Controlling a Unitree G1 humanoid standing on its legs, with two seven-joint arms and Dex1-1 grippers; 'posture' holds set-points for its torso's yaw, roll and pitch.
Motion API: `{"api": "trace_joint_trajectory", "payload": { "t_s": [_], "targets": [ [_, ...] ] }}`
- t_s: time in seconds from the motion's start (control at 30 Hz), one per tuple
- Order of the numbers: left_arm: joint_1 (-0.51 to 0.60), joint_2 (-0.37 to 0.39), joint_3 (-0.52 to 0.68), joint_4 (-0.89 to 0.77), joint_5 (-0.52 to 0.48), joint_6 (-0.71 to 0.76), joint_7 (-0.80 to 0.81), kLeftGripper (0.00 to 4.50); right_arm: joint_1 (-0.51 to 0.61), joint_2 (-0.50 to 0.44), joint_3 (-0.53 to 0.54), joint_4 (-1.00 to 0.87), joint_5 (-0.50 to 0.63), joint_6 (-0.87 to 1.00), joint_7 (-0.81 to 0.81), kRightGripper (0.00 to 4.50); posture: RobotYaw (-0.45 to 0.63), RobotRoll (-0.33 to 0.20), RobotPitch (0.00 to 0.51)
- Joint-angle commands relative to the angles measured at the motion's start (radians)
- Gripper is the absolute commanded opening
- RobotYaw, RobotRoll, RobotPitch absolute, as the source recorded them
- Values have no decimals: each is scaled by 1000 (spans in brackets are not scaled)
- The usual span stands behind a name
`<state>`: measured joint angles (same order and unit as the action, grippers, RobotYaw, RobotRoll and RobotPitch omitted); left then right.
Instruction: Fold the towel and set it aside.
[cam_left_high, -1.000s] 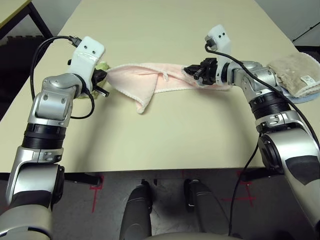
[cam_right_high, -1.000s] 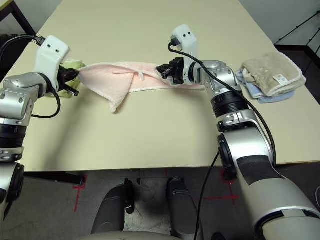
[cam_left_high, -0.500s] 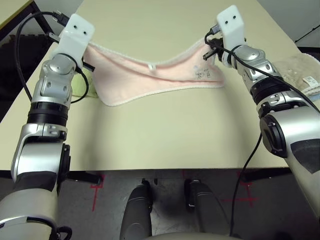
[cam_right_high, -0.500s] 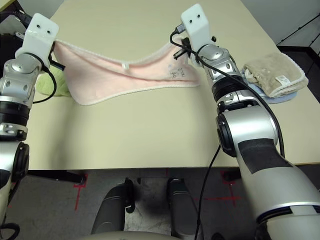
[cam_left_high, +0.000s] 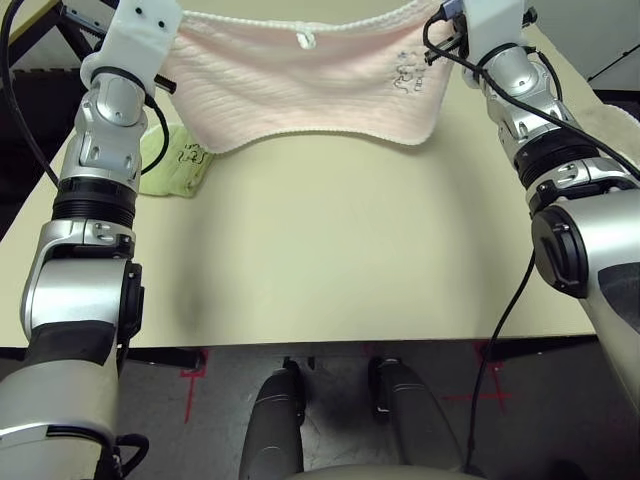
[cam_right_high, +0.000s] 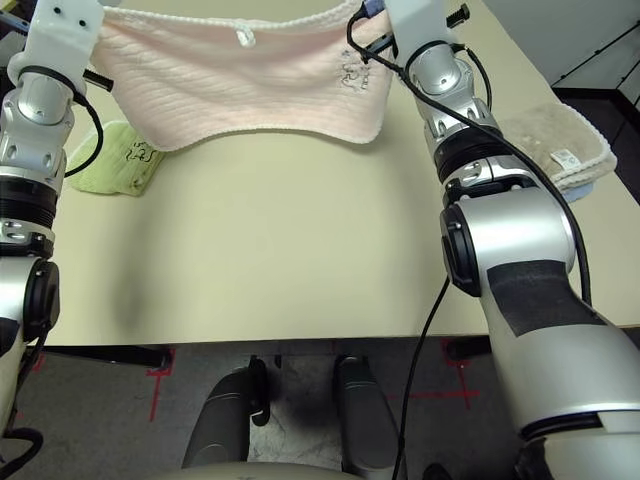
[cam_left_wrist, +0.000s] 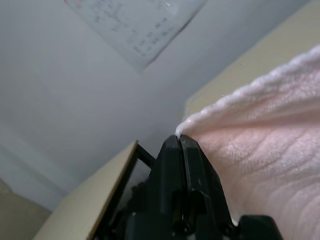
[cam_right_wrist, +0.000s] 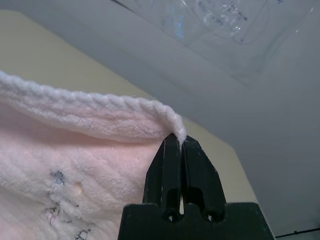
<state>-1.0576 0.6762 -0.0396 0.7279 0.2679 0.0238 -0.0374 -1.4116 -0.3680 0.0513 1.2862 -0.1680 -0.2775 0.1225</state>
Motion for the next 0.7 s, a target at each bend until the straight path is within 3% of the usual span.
{"api": "trace_joint_trajectory", "payload": {
  "t_s": [0.03,0.13,0.27,0.47,0.7],
  "targets": [
    [120,-12,24,-163,-55,107,-109,42,72,-10,-11,-22,16,-27,107,0,-83,0,208],
    [270,-10,58,-383,-83,232,-164,42,152,-46,-29,-75,52,-26,239,0,-80,0,212],
    [350,-5,83,-519,-90,334,-192,42,196,-86,-53,-127,73,9,294,0,-92,0,214],
    [343,-23,78,-588,-133,435,-287,42,255,-115,-91,-289,166,174,461,0,-109,0,215],
    [315,-47,53,-661,-273,615,-492,42,342,-165,-122,-593,304,577,656,0,-130,0,216]
  ]
}}
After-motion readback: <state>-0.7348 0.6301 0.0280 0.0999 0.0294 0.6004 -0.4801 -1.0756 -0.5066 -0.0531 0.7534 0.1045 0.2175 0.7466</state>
